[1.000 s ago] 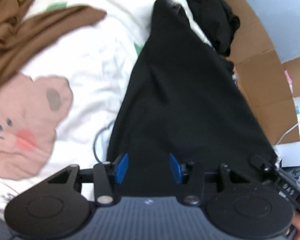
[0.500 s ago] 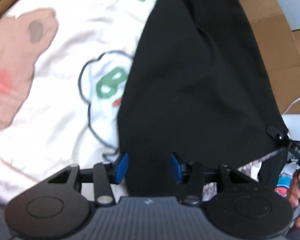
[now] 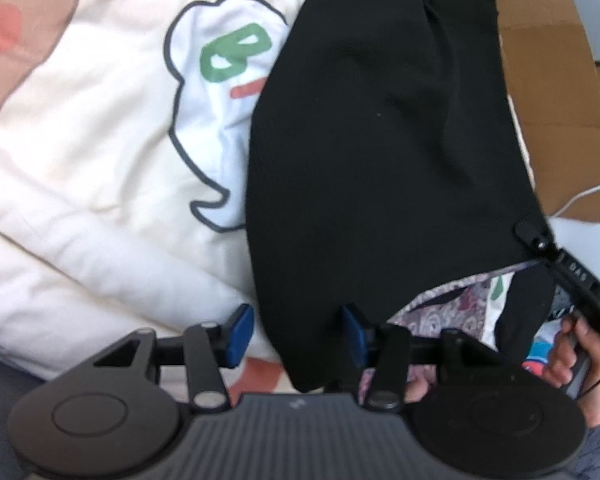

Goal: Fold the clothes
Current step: 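Fold the pants half over with the left gripper while the right gripper holds the panel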

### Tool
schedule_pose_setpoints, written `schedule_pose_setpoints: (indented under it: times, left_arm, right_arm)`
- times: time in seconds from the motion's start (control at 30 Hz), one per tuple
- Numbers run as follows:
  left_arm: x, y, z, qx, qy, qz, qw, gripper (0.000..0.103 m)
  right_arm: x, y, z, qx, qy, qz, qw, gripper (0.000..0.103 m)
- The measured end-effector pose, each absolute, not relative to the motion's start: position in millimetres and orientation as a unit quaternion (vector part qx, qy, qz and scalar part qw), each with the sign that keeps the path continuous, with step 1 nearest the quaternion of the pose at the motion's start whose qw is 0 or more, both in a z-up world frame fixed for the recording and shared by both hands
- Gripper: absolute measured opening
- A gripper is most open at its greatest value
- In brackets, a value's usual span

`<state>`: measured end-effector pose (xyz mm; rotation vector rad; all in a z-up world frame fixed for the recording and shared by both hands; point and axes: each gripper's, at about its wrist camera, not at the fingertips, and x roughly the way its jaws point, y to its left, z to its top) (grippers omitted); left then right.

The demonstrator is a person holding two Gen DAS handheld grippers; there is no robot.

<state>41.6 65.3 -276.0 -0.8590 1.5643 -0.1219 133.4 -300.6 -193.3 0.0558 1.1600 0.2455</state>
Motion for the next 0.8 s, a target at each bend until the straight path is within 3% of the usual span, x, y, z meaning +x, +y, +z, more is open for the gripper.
schedule_pose_setpoints:
  times: [0.2,0.53,0.6,0.8]
  left_arm:
    - [32,71,-274,-0.378,0.673,-0.049,0.634,0.050]
    - [10,96,-261,-0.406,0.647,-0.006,0.646,0.050]
    - [5,101,-260,-0.413,0.641,0.012,0.647,0.044]
    - [-10,107,-248,-0.424,0.631,0.042,0.648,0.039]
  right_arm:
    - [139,-320,-201,0.060,0.551,0.102,0.826,0.026]
    - [152,-331,-214,0.071,0.554,0.104,0.823,0.027]
    - [155,-329,-215,0.055,0.556,0.105,0.823,0.027]
    - [161,-335,-220,0.038,0.567,0.092,0.818,0.027]
